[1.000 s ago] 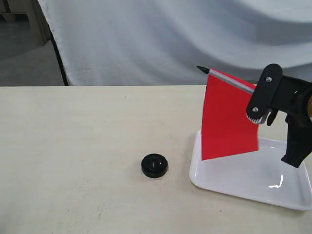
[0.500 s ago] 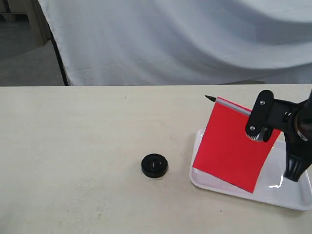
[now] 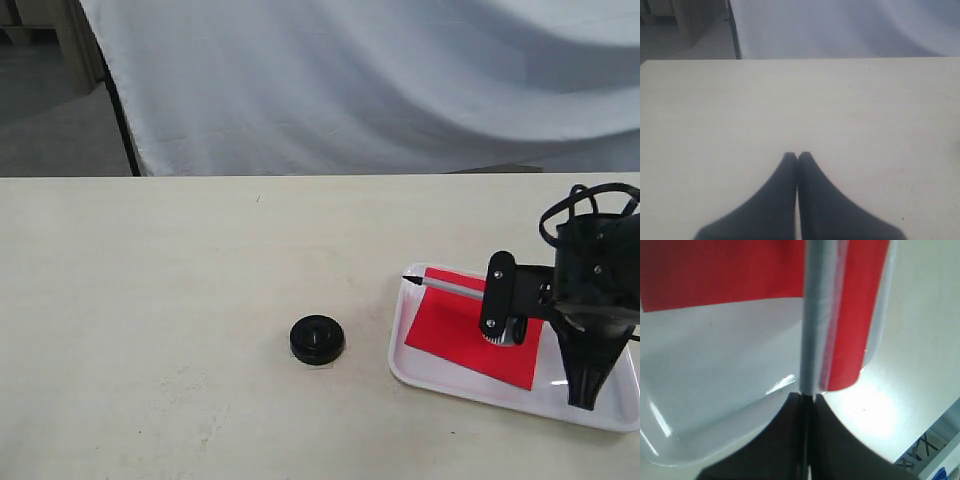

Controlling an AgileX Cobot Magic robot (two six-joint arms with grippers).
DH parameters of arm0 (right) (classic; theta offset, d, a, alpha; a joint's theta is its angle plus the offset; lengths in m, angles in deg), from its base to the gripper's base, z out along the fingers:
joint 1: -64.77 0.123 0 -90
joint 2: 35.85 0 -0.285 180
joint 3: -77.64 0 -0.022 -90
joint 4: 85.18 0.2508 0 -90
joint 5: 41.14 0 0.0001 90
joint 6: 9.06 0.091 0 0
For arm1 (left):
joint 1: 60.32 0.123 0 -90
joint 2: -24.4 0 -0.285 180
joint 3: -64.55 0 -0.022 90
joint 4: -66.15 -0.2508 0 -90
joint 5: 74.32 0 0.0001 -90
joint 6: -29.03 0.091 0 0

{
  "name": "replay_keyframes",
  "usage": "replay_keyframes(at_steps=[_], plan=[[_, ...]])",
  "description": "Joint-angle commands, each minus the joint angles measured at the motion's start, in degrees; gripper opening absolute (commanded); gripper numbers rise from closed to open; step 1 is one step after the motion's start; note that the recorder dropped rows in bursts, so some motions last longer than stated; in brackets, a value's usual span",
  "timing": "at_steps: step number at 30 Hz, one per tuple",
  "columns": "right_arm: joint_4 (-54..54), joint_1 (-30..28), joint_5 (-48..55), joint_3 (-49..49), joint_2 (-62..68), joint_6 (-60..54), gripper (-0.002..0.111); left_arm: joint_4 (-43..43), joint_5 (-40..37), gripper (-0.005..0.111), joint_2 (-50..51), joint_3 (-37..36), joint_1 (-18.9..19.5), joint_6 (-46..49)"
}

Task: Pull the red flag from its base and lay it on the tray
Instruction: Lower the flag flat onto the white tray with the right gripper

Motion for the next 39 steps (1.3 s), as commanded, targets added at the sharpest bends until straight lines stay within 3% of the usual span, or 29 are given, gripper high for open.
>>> replay_keyframes(at_steps=[1,5,7,11,13,15,26,27,30,31,39], plan=[[-5.20,-0.41,-0.56,-0.01,2.12,6.44,-0.001,-0.24,0.25,0.000,-0.06,-0.09,-0.25,-0.01],[-9.85,-0.41,-0.61,-0.01,3.29,14.10,0.008,-0.24,0.25,0.000,-0.06,-0.09,-0.25,-0.01],[-10.69,-0.41,-0.61,-0.01,3.66,15.06,0.021,-0.24,0.25,0.000,-0.06,-0.09,-0.25,-0.01],[-11.01,-0.41,-0.71,-0.01,4.22,15.94,0.057,-0.24,0.25,0.000,-0.06,-0.09,-0.25,-0.01],[-10.86,-0.41,-0.71,-0.01,4.22,16.65,0.070,-0.24,0.25,0.000,-0.06,-0.09,-0.25,-0.01],[-9.99,-0.28,-0.71,-0.01,4.22,16.65,0.074,-0.24,0.25,0.000,-0.06,-0.09,-0.25,-0.01],[-9.11,6.54,1.40,-0.01,4.09,16.71,0.063,-0.24,0.25,0.000,-0.06,-0.09,-0.25,-0.01],[-9.11,7.16,1.65,-0.01,4.09,16.71,0.055,-0.24,0.25,0.000,-0.06,-0.09,-0.25,-0.01],[-9.37,9.83,2.98,-0.01,3.37,16.71,0.010,-0.24,0.25,0.000,-0.06,-0.09,-0.25,-0.01],[-9.12,10.85,2.33,-0.01,2.37,17.53,0.001,-0.24,0.25,0.000,-0.06,-0.09,-0.25,-0.01],[6.91,10.30,-11.34,2.87,-4.60,17.69,0.000,-0.24,0.25,0.000,-0.06,-0.09,-0.25,-0.01]])
